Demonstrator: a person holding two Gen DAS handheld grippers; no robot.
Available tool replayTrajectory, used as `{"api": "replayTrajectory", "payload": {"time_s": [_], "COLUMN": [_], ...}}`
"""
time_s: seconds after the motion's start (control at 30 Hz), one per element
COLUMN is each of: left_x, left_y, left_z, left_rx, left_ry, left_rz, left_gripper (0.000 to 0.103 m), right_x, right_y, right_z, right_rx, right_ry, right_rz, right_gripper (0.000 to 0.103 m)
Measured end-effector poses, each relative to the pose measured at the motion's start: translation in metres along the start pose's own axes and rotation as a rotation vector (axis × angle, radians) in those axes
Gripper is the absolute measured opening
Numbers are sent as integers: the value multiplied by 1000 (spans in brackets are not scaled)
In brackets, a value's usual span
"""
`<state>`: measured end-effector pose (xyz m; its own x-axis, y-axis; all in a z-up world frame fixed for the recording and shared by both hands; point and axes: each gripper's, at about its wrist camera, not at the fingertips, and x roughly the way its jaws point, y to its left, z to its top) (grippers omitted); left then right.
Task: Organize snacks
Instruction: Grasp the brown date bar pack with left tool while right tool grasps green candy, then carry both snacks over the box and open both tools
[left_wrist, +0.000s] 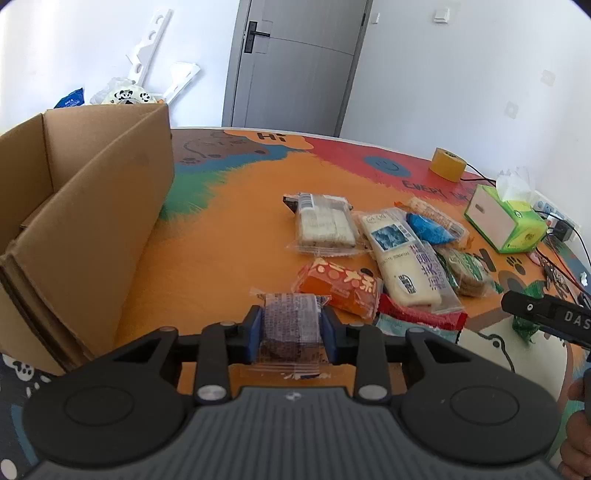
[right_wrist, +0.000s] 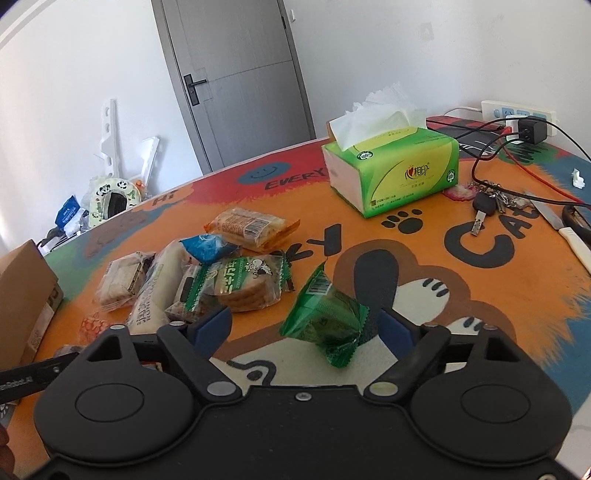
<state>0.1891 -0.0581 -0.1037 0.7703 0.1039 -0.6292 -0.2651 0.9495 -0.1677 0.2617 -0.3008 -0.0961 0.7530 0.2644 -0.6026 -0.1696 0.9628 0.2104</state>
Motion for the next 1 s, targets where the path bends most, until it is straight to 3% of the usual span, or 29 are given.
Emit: {"api": "replayTrajectory", "payload": {"time_s": [0.13,0.2,0.27,0.33,0.63,1.0], "left_x": [-5,-7,-9,-13,-35,-70], "left_y": [2,3,5,6,8,17], "left_z": [5,7,9,11,21,34], "left_rx": [-2,-6,-13,-17,-23,-37], "left_ry": [-20,-27,-36,-44,-98,-180], "left_rz": [4,6,6,6,-12,-13], "left_gripper": [32,32,32,32,32,32], "right_x": [8,14,14,9,-19,-46], "right_y": [2,2,3,-1,16,58], "right_z": [2,3,5,6,13,21], "right_rx": [-11,-11,-25,10,-24,-79], "right_ry": [0,9,14,5,-52,-107], "right_rz": [-4,-17,-12,30,65,174], "right_gripper": [79,62,38,37,36,36]}}
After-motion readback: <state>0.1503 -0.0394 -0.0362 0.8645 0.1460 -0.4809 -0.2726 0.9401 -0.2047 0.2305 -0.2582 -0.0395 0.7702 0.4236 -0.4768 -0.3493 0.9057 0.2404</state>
